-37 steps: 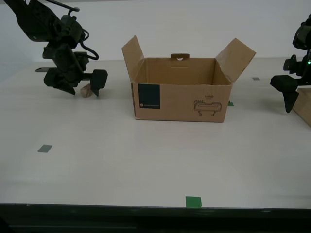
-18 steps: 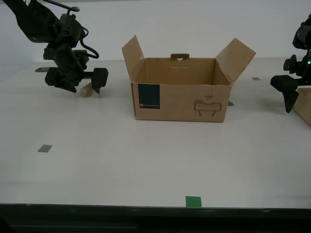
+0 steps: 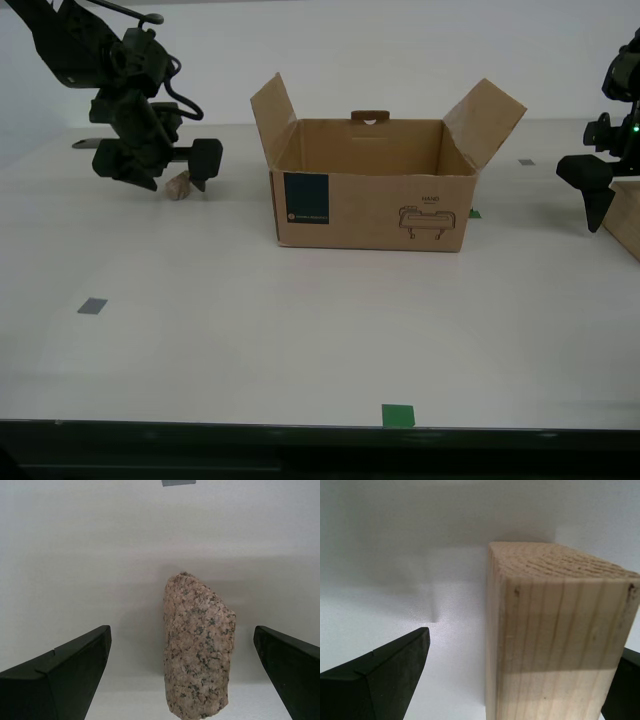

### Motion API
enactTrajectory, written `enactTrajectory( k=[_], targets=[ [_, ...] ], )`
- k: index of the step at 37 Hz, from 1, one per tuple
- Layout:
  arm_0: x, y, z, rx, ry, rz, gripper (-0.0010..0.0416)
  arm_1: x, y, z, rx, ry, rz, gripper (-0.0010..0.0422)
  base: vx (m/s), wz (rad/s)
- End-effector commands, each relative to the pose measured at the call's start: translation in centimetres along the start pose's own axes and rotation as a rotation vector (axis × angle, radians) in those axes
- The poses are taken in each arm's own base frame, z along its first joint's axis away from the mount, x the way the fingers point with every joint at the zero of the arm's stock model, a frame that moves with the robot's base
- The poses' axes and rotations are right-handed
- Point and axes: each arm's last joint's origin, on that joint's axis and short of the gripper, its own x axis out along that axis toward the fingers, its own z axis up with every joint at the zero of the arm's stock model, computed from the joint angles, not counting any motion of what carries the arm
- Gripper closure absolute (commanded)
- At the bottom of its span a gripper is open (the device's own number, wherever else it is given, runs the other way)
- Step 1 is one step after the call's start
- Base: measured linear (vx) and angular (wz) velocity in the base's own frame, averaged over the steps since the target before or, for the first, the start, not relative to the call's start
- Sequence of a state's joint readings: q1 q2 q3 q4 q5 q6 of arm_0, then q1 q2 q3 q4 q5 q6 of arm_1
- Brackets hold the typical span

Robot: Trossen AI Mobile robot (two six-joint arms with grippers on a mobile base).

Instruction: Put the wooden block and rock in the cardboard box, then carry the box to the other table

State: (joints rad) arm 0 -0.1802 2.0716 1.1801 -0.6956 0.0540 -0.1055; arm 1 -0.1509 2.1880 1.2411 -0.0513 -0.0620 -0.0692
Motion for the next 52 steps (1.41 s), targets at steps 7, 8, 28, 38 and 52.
enactTrajectory(
  k=[7, 8, 28, 38, 52],
  targets=[
    [-0.02, 0.0, -0.03, 0.001, 0.002, -0.001, 0.0018, -0.01, -0.06, 0.07, -0.001, -0.006, -0.003, 0.0051, 0.0, 0.0],
    [-0.02, 0.0, -0.04, 0.001, 0.003, -0.001, 0.002, -0.01, -0.06, 0.07, -0.001, -0.007, -0.003, 0.0059, 0.0, 0.0],
    [-0.03, 0.04, -0.04, 0.001, 0.002, 0.005, 0.0185, -0.01, -0.07, 0.17, -0.002, -0.017, -0.004, 0.0217, 0.0, 0.0],
    [-0.02, 0.04, -0.04, 0.0, 0.003, 0.005, 0.0259, 0.0, -0.08, 0.13, -0.002, -0.014, -0.004, 0.0256, 0.0, 0.0],
    [-0.02, 0.11, -0.02, -0.002, 0.001, 0.005, 0.0287, -0.01, -0.05, -0.25, -0.015, 0.026, -0.001, 0.0286, 0.0, 0.0]
  ],
)
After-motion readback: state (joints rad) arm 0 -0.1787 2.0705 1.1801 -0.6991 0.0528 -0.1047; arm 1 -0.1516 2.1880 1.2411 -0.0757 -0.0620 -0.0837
